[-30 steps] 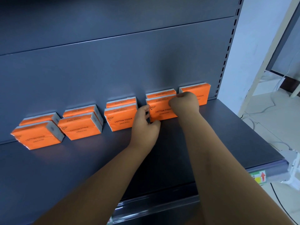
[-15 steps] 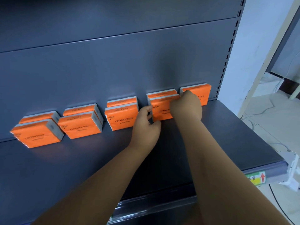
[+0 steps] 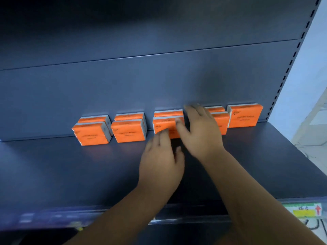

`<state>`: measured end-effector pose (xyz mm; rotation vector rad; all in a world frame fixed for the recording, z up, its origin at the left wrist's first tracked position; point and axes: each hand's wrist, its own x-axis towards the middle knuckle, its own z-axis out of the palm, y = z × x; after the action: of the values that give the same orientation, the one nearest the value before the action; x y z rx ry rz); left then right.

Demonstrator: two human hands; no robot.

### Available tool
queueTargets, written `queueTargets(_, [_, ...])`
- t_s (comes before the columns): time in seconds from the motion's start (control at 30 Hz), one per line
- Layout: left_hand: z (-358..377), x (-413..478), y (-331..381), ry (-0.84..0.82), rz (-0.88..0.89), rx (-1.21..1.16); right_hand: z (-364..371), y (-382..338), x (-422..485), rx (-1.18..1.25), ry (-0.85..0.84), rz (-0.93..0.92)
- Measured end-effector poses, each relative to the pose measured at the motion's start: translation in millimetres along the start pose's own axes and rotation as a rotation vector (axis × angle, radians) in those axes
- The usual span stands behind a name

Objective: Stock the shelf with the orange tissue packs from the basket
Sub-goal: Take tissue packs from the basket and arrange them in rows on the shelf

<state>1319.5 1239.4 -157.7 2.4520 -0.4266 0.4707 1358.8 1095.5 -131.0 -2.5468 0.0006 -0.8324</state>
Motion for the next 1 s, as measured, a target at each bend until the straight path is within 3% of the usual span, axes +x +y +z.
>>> queueTargets(0.2, [-68,-63,-84,0.010,-0.152,0.313,17,-89,-38,0.082,-0.276,-0.249])
queueTargets(0.57, [-233,-192,-198,0.088,-0.509,0.615,69,-274,-119,0.089,-0.558,-0.684])
queueTargets(0.83, [-313,-303,-252,0.031,-0.788,0.653,105,-367,-175,0.161,-0.684,-0.914])
queueTargets(1.0, [-326,-335,-279,-0.014,-0.949,0.507,134,-401,-201,0.140,-0.798,-1.008])
